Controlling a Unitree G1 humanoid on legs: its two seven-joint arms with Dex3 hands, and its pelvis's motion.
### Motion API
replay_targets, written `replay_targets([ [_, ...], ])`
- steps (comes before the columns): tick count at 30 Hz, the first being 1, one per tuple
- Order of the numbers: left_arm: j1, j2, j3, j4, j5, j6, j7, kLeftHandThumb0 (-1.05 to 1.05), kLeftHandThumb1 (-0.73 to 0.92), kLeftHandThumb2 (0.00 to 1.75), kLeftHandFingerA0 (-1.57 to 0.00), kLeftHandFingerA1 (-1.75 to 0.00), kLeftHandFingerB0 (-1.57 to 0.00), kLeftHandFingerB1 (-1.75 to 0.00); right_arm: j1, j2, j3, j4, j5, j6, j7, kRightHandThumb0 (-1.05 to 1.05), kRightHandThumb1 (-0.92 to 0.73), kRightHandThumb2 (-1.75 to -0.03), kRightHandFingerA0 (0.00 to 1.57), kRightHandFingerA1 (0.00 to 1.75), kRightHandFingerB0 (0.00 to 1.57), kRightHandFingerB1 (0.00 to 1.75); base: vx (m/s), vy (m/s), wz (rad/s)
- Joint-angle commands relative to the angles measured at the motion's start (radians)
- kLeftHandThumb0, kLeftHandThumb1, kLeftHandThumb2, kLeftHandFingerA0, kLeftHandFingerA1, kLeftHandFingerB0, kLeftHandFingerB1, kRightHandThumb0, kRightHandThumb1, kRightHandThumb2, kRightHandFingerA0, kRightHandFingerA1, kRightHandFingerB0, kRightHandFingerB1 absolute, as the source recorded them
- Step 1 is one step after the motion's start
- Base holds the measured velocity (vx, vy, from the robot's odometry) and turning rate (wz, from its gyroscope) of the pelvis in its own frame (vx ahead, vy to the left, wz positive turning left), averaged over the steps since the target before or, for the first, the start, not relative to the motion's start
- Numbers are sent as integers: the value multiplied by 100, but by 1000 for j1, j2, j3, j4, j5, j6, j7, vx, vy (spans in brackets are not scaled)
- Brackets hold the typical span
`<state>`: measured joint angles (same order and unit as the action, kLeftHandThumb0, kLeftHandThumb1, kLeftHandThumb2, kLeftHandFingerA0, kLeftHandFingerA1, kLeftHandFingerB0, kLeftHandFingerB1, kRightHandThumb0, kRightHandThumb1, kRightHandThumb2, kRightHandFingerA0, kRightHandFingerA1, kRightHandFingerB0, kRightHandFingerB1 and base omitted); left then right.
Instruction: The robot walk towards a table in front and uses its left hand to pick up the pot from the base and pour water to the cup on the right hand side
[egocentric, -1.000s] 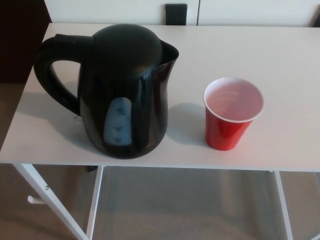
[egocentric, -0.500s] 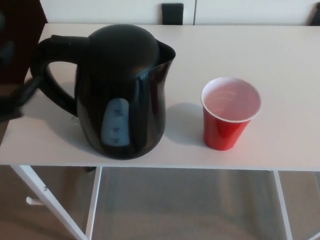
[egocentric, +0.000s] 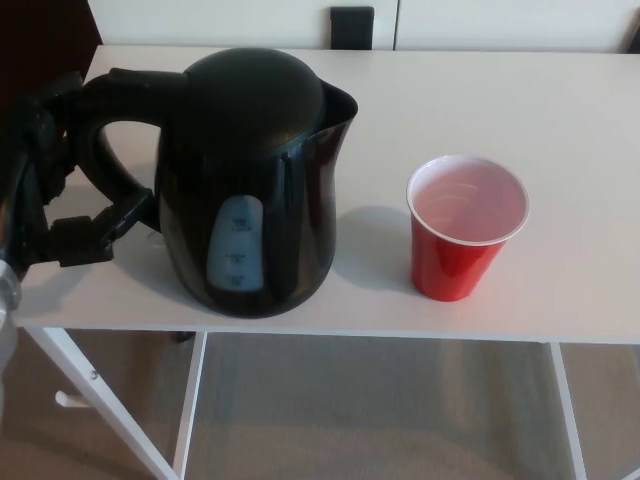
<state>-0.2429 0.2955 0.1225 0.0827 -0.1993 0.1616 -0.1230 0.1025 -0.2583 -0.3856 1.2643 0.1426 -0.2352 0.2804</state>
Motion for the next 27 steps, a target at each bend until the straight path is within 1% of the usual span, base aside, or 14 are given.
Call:
replay_targets([
  [1,-3,-24,-22,13,40,36,20,-28,30,86,0,-48,0,-47,6,-18,2,-4,8,-3,-4,-29,-32,-84,44,80,35,67,0,0,0],
  [5,-3,-39,-30,10,49,41,28,-28,30,86,0,-48,0,-47,14,-17,2,-11,11,-11,0,-29,-32,-84,44,80,35,67,0,0,0],
  [6,-6,-43,-30,14,47,41,27,-29,33,87,0,-48,0,-47,13,-18,2,-11,11,-12,1,-30,-34,-82,44,81,36,67,0,0,0],
  [7,-14,-50,-28,23,45,43,28,-29,33,88,0,-48,0,-47,11,-19,0,-10,14,-13,5,-28,-25,-91,43,73,34,66,0,0,0],
  [9,-24,-51,-20,27,42,53,31,-29,34,88,0,-48,0,-47,8,-18,-4,-10,19,-12,7,-31,-22,-88,44,74,34,67,0,0,0],
  [10,-25,-52,-18,27,43,54,31,-29,34,88,0,-48,0,-47,9,-17,-5,-13,21,-10,8,-28,-25,-91,42,72,33,66,0,0,0],
  [13,-26,-55,-16,27,46,56,29,-29,34,88,0,-48,0,-47,9,-17,-4,-15,22,-8,9,-28,-25,-91,42,72,33,66,0,0,0],
  [14,-35,-54,-7,33,41,60,32,-28,35,89,0,-48,0,-47,6,-17,-2,-16,20,-9,8,-28,-25,-92,48,76,33,66,0,0,0],
  [18,-55,-47,10,47,42,67,33,-28,36,89,0,-47,0,-47,2,-19,1,-14,18,-7,4,-28,-24,-91,48,76,33,66,0,0,0],
  [20,-77,-28,28,91,49,31,28,-28,37,89,0,-47,0,-47,-5,-19,-5,-6,24,-1,5,-25,-22,-89,47,75,33,65,0,0,0],
  [24,-81,-30,31,99,52,27,25,-28,37,89,0,-47,0,-47,-6,-20,-5,-5,25,-1,5,-25,-22,-89,47,75,33,65,0,0,0],
  [25,-94,-24,39,117,58,27,36,-52,44,67,-18,-38,-8,-33,-4,-19,-1,-7,21,-5,4,-26,-25,-91,46,74,34,66,0,0,0],
  [27,-111,-14,55,147,68,28,56,-52,44,67,-19,-38,-8,-34,1,-17,2,-11,20,-14,7,-25,-26,-92,45,73,33,65,0,0,0],
])
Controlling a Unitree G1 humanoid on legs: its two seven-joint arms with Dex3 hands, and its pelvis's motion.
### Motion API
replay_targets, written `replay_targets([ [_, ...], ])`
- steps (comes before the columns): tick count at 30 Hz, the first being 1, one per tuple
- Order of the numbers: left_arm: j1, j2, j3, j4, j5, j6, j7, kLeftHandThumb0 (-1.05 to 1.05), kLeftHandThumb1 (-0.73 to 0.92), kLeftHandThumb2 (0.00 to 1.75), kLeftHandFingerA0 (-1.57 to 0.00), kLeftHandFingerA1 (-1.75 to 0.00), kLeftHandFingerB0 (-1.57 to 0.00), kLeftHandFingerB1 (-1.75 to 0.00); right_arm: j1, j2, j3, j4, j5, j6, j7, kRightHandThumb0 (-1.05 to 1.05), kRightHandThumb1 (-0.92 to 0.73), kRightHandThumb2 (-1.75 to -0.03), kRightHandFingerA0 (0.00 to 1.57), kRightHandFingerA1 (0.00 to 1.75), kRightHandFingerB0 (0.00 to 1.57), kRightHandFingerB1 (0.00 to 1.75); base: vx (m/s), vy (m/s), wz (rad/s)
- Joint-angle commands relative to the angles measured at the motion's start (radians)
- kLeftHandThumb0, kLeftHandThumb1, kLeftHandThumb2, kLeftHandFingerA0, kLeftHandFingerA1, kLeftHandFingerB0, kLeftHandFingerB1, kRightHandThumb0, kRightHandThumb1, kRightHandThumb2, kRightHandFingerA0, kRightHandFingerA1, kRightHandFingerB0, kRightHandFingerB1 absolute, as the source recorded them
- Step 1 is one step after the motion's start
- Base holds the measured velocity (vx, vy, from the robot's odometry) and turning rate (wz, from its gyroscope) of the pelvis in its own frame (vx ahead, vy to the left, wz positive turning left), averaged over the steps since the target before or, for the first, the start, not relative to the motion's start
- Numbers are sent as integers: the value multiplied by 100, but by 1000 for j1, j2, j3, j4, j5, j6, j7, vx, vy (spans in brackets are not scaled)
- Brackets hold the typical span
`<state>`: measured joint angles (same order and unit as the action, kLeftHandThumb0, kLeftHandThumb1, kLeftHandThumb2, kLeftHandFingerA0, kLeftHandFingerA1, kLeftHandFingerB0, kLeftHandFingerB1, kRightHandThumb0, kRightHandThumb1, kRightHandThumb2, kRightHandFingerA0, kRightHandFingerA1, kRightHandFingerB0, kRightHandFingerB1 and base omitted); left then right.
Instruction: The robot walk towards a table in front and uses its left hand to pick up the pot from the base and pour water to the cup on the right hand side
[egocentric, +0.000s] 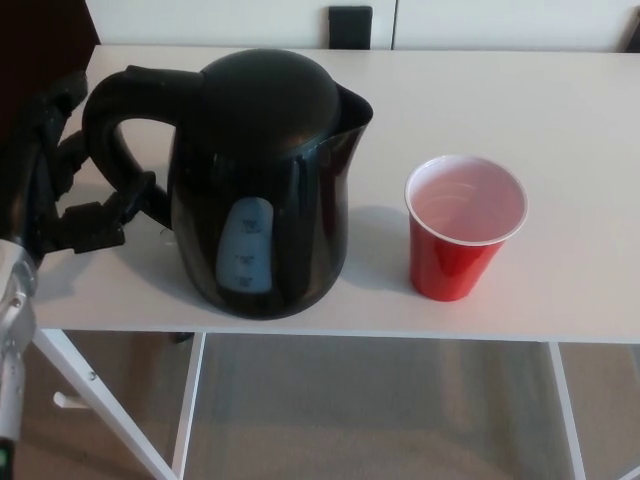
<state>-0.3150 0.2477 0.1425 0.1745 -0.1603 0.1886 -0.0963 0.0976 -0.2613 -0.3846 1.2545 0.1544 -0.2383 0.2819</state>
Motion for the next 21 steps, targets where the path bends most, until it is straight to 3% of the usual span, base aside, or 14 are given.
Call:
replay_targets([
  [1,-44,37,44,67,34,-2,42,-51,44,67,-21,-39,-10,-34,6,-14,4,1,5,-12,3,-28,-25,-90,43,72,31,64,0,0,0],
  [10,-94,50,54,141,64,-25,62,-54,44,69,-24,-40,-13,-35,-1,-14,4,-4,11,-13,-1,-27,-24,-90,44,73,34,66,0,0,0],
  [21,-98,24,24,72,71,-3,65,-52,44,68,-25,-40,-18,-36,-12,-14,12,-4,10,-4,-10,-29,-23,-88,45,73,33,66,0,0,0],
])
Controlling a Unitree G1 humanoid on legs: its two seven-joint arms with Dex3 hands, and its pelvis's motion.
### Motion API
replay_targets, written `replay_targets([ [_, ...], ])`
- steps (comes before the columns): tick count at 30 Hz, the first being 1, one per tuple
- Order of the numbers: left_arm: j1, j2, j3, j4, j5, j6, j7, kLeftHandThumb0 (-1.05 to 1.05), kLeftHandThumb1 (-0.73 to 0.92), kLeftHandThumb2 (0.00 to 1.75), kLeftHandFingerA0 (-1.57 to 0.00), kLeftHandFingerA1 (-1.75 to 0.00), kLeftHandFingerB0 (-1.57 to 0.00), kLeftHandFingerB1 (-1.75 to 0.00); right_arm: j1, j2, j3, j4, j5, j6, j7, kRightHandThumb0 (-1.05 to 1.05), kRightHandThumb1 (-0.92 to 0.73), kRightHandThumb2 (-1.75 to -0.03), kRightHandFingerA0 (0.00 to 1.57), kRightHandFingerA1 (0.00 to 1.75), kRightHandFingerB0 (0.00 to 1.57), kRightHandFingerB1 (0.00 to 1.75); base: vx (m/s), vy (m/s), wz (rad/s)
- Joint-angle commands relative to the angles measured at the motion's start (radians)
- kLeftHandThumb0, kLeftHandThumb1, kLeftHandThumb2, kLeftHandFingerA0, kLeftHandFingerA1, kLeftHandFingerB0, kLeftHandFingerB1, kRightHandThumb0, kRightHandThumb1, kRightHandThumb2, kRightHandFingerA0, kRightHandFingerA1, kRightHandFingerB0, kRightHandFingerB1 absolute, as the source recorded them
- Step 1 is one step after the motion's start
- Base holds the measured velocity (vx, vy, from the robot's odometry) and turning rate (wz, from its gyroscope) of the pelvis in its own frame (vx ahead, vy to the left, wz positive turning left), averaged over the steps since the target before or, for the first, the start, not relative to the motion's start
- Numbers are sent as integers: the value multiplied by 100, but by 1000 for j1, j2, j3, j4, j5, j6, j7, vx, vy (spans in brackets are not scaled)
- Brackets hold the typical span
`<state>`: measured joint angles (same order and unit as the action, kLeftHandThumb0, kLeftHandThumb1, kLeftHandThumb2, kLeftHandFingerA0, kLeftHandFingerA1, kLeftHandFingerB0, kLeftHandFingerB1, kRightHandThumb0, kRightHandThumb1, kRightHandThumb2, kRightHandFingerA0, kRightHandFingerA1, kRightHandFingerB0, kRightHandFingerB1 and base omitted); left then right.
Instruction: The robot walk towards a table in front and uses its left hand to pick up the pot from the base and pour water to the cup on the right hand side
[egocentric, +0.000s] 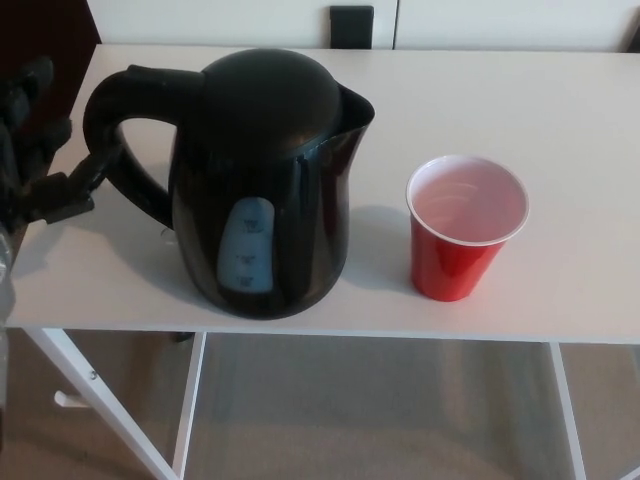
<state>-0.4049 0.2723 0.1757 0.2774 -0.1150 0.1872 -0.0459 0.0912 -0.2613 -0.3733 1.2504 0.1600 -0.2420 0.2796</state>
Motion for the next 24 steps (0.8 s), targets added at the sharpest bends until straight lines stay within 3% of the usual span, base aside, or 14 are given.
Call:
replay_targets([
  [1,-7,-8,-25,-61,32,4,10,-53,44,69,-25,-40,-19,-37,-9,-14,-8,-1,17,2,6,-29,-22,-89,45,74,33,66,0,0,0],
  [9,8,-28,-64,-141,49,28,8,-55,43,69,-26,-41,-19,-37,-20,-21,6,3,2,9,-9,-30,-24,-89,42,72,33,65,0,0,0],
  [14,25,-48,-95,-195,64,47,11,-55,43,70,-28,-41,-20,-37,-20,-19,21,-4,-8,9,-37,-33,-27,-88,52,77,34,65,0,0,0],
  [24,-16,-66,-129,-176,88,88,28,-54,44,70,-30,-42,-24,-38,-29,-18,26,5,-2,0,-29,-31,-25,-89,40,70,33,65,0,0,0],
])
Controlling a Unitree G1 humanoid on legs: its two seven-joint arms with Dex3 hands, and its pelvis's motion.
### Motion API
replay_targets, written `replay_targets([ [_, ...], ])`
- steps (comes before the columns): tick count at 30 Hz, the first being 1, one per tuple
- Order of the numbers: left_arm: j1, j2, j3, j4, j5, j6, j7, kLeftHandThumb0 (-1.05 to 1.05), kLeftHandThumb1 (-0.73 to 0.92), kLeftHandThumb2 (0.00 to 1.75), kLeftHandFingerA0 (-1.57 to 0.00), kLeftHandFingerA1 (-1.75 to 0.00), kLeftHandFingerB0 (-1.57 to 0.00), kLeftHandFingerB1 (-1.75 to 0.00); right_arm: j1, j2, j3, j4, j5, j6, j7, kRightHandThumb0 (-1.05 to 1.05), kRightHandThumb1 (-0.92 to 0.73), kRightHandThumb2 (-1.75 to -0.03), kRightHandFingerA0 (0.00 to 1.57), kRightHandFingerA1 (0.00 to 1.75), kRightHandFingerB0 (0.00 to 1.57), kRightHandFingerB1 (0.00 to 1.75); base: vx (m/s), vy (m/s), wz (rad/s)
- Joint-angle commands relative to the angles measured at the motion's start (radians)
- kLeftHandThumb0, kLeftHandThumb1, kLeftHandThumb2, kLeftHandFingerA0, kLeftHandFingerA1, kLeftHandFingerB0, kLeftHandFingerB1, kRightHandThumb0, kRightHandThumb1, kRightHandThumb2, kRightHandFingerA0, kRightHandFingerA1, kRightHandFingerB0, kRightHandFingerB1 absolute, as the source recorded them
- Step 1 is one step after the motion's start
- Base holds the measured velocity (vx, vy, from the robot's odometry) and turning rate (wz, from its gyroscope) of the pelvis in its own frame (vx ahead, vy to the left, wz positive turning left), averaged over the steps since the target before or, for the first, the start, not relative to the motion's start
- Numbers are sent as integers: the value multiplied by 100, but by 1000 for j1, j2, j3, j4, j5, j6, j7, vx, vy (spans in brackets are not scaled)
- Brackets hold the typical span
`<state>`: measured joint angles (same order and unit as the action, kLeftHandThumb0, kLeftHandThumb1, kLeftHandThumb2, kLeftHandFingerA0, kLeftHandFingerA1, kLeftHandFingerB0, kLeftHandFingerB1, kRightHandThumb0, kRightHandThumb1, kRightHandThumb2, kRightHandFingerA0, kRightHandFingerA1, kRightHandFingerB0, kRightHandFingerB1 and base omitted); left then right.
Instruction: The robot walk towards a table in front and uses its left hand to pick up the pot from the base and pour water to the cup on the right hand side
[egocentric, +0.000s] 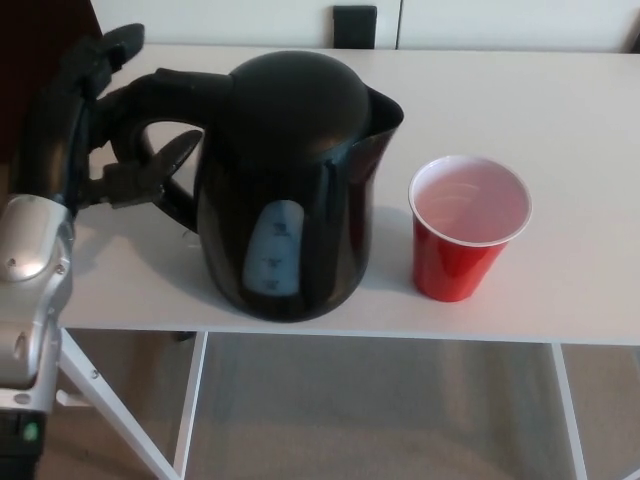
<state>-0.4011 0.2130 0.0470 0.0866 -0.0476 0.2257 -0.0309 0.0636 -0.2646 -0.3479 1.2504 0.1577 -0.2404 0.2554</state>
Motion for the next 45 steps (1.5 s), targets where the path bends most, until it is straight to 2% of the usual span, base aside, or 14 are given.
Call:
replay_targets([
  [1,-36,-12,12,36,10,56,17,-47,53,57,-34,-34,-29,-30,-1,-13,0,-5,2,-3,-4,-29,-24,-89,41,70,34,65,0,0,0],
  [3,-45,-16,19,47,7,59,17,-47,53,57,-34,-34,-29,-30,-1,-12,1,-9,3,-3,-4,-29,-24,-89,41,70,34,65,0,0,0],
  [4,-56,-19,28,61,1,68,20,-45,52,57,-35,-34,-29,-31,-1,-13,0,-10,4,-2,-3,-30,-23,-88,35,68,32,65,0,0,0],
  [9,-91,-16,51,118,-5,68,16,-44,53,57,-34,-34,-28,-30,-9,-13,-14,-10,21,10,12,-28,-24,-89,40,71,33,65,0,0,0],
  [10,-99,-6,54,131,1,64,14,-52,45,69,-30,-41,-25,-38,-15,-13,-17,-7,23,11,14,-28,-22,-87,42,72,34,66,0,0,0],
  [24,-146,26,54,208,30,31,16,-54,44,70,-36,-44,-28,-40,-32,-18,2,-8,-2,-3,-11,-34,-28,-87,46,74,36,66,0,0,0],
  [28,-151,33,47,219,40,29,18,-55,44,71,-37,-45,-29,-40,-31,-19,10,-8,-7,-12,-13,-34,-24,-89,44,72,35,66,0,0,0],
  [29,-151,35,43,223,44,25,17,-54,43,70,-36,-44,-28,-40,-32,-20,15,-7,-12,-15,-18,-40,-31,-77,46,77,38,66,0,0,0],
  [31,-149,38,38,226,48,18,15,-54,43,70,-36,-44,-28,-40,-32,-22,23,-5,-17,-20,-24,-40,-31,-77,46,77,38,66,0,0,0],
  [33,-149,47,26,233,55,-2,-1,-51,43,68,-31,-43,-25,-38,-35,-22,22,-4,-12,-18,-22,-40,-31,-77,46,78,38,66,0,0,0],
  [34,-153,54,18,238,50,-2,-28,-41,48,55,-21,-30,-18,-28,-35,-22,22,-7,-10,-15,-21,-31,-25,-91,45,73,34,66,0,0,0],
  [35,-159,68,2,244,45,-2,-73,-25,31,86,-2,-48,-2,-47,-34,-21,24,-13,-10,-12,-21,-35,-28,-90,47,74,35,66,0,0,0],
  [37,-165,82,-23,248,60,-10,-89,-27,28,84,0,-48,0,-47,-34,-21,24,-14,-8,-8,-20,-32,-24,-89,45,73,34,66,0,0,0],
  [45,-225,128,-109,296,102,-63,-146,-26,25,81,0,-49,0,-47,-51,-24,24,-18,-7,9,-23,-29,-24,-89,41,70,33,65,0,0,0],
])
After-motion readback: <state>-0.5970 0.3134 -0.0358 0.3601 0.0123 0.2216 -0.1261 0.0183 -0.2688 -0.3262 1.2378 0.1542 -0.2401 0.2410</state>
